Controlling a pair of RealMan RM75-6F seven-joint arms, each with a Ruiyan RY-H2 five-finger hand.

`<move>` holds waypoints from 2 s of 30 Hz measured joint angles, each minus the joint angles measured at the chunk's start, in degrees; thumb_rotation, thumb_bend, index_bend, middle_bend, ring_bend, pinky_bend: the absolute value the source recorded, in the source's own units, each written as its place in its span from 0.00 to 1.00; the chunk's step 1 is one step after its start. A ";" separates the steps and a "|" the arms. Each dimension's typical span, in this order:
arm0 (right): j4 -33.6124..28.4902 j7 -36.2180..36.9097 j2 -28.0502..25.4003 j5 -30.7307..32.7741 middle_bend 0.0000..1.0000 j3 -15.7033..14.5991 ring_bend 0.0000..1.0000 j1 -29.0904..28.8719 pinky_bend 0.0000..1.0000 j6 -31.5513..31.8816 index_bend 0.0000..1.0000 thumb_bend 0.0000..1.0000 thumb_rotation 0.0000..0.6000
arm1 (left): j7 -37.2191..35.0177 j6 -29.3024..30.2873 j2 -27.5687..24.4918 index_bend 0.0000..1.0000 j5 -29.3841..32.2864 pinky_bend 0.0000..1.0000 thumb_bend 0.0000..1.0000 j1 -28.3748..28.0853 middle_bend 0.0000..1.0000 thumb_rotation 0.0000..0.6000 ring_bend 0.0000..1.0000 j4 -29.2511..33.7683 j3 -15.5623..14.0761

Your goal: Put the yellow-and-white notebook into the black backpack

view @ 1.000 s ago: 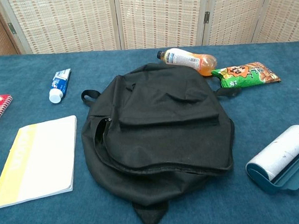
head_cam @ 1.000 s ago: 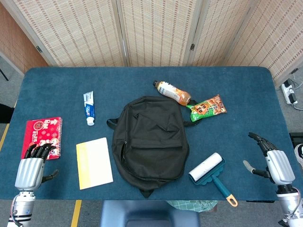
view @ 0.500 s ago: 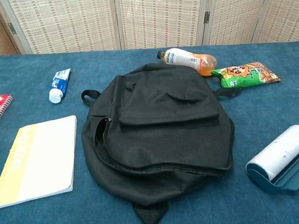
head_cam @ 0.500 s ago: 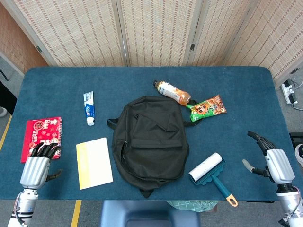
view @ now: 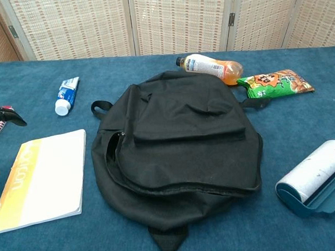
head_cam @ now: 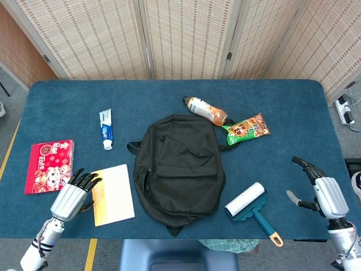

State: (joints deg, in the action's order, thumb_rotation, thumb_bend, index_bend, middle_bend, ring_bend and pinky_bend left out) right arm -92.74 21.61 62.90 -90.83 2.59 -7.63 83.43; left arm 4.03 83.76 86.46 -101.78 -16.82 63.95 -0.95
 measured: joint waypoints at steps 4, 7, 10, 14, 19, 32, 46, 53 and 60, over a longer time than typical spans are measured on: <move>0.03 0.02 0.16 -0.41 0.21 -0.14 0.21 -0.24 0.28 -0.09 0.15 0.31 1.00 | -1.33 0.31 1.97 0.25 -1.38 0.18 0.26 -1.08 0.27 1.00 0.25 -5.01 -0.90; 0.03 0.07 0.19 -0.34 0.21 -0.17 0.21 -0.23 0.28 -0.06 0.15 0.31 1.00 | -3.03 0.69 2.76 0.24 -1.42 0.18 0.26 -1.18 0.27 1.00 0.25 -7.59 -1.59; 0.05 0.07 0.22 -0.22 0.21 -0.23 0.21 -0.26 0.28 -0.19 0.15 0.31 1.00 | -3.99 1.25 3.13 0.24 -1.35 0.18 0.26 -0.72 0.27 1.00 0.25 -9.67 -2.43; -0.19 0.04 0.12 -0.19 0.21 -0.20 0.21 -0.39 0.28 -0.26 0.15 0.31 1.00 | -4.15 1.85 3.54 0.24 -1.29 0.18 0.26 0.22 0.27 1.00 0.25 -12.49 -3.56; -0.70 -0.29 -0.06 -0.28 0.21 -0.09 0.21 -0.58 0.28 -0.26 0.15 0.31 1.00 | -6.18 2.46 4.67 0.24 -0.96 0.18 0.26 1.29 0.27 1.00 0.25 -16.01 -4.68; -1.73 -1.11 -0.42 -0.24 0.21 -0.22 0.21 -0.67 0.28 -0.31 0.15 0.31 1.00 | -9.55 3.86 9.64 0.24 -0.90 0.18 0.25 1.91 0.27 1.00 0.25 -21.48 -6.07; -1.76 -1.16 -0.48 0.44 0.21 -0.17 0.21 -0.48 0.28 -0.30 0.15 0.31 1.00 | -10.80 2.96 11.23 0.24 -0.50 0.18 0.26 0.34 0.27 1.00 0.25 -21.62 -6.12; -1.94 -1.22 -0.62 0.62 0.21 -0.15 0.21 -0.34 0.28 -0.17 0.15 0.31 1.00 | -13.07 2.04 12.22 0.24 0.19 0.18 0.26 -0.30 0.27 1.00 0.25 -22.19 -5.99; -2.06 -1.34 -0.72 0.77 0.21 -0.14 0.21 -0.18 0.28 -0.03 0.15 0.31 1.00 | -14.16 1.83 12.93 0.24 0.62 0.19 0.27 -1.23 0.27 1.00 0.25 -23.28 -5.67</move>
State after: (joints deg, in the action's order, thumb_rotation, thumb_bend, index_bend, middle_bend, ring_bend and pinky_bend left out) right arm -94.80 20.27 62.18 -90.06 2.45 -7.80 83.40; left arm -10.13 85.60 99.39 -101.16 -18.04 40.67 -6.62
